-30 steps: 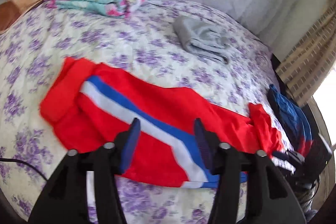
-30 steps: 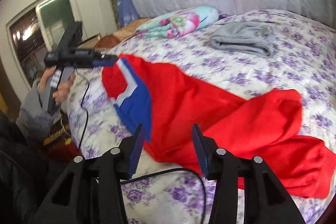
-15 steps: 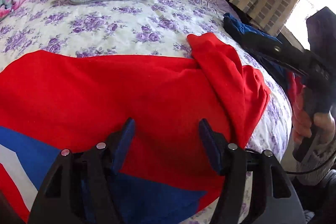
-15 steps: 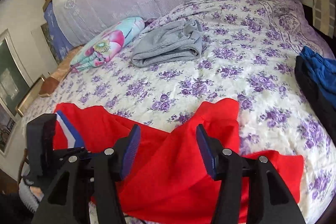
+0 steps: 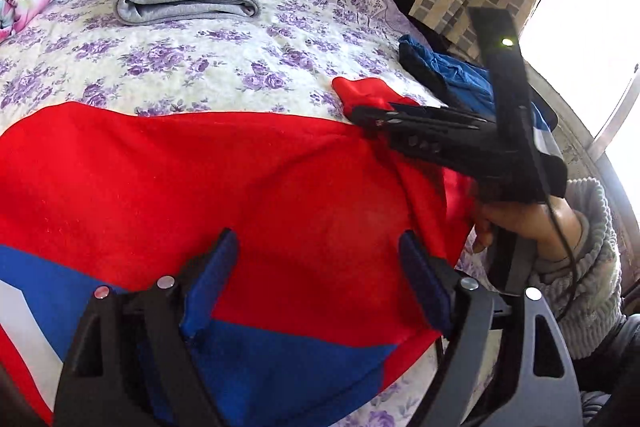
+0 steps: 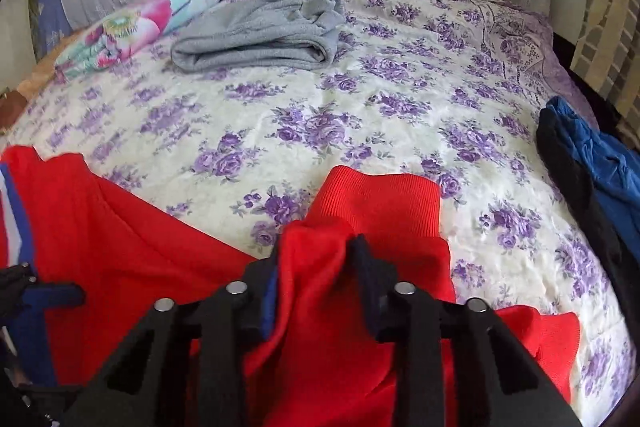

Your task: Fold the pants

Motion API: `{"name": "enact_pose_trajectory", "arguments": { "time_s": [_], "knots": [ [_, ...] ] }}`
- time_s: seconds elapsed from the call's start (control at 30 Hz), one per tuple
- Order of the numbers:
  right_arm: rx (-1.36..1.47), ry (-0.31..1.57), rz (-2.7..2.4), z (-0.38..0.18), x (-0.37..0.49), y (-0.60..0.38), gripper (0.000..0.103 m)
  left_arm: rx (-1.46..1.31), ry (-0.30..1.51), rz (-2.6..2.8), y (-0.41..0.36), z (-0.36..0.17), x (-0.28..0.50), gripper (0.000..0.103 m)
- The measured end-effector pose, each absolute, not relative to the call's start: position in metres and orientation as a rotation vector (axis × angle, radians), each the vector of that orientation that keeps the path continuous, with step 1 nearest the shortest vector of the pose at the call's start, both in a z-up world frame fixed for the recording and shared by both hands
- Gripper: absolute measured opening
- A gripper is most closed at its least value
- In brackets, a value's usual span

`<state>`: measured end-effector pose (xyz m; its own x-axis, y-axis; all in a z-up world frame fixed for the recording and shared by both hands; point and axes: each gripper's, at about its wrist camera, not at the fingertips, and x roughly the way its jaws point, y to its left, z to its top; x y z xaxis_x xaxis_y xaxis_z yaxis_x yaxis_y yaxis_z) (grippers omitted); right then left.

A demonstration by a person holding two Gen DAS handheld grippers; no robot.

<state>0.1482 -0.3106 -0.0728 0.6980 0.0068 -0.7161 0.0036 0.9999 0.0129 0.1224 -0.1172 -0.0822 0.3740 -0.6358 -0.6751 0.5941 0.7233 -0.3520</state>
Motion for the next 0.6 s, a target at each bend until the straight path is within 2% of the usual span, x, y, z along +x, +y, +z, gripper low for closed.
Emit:
{"name": "enact_pose_trajectory", "arguments": {
  "time_s": [0.1, 0.3, 0.33, 0.37, 0.4, 0.6],
  "knots": [
    [0.182, 0.73, 0.043, -0.061, 0.128, -0.334, 0.014, -0.056, 0.887, -0.79, -0.117, -0.082, 0.121, 0.081],
    [0.555, 0.563, 0.03, -0.05, 0.049, -0.405, 0.015, -0.063, 0.888, -0.795, -0.117, -0.082, 0.121, 0.082],
    [0.612, 0.57, -0.004, -0.058, 0.034, -0.418, 0.019, -0.061, 0.888, -0.795, -0.117, -0.082, 0.121, 0.082],
    [0.664, 0.595, -0.051, -0.068, 0.021, -0.429, 0.044, -0.058, 0.888, -0.794, -0.117, -0.082, 0.121, 0.083],
    [0.714, 0.615, -0.113, -0.078, 0.007, -0.439, 0.06, -0.054, 0.888, -0.794, -0.118, -0.082, 0.121, 0.084],
    [0.83, 0.565, -0.072, -0.086, -0.012, -0.456, 0.06, -0.034, 0.882, -0.79, -0.122, -0.083, 0.119, 0.086]
  ]
}}
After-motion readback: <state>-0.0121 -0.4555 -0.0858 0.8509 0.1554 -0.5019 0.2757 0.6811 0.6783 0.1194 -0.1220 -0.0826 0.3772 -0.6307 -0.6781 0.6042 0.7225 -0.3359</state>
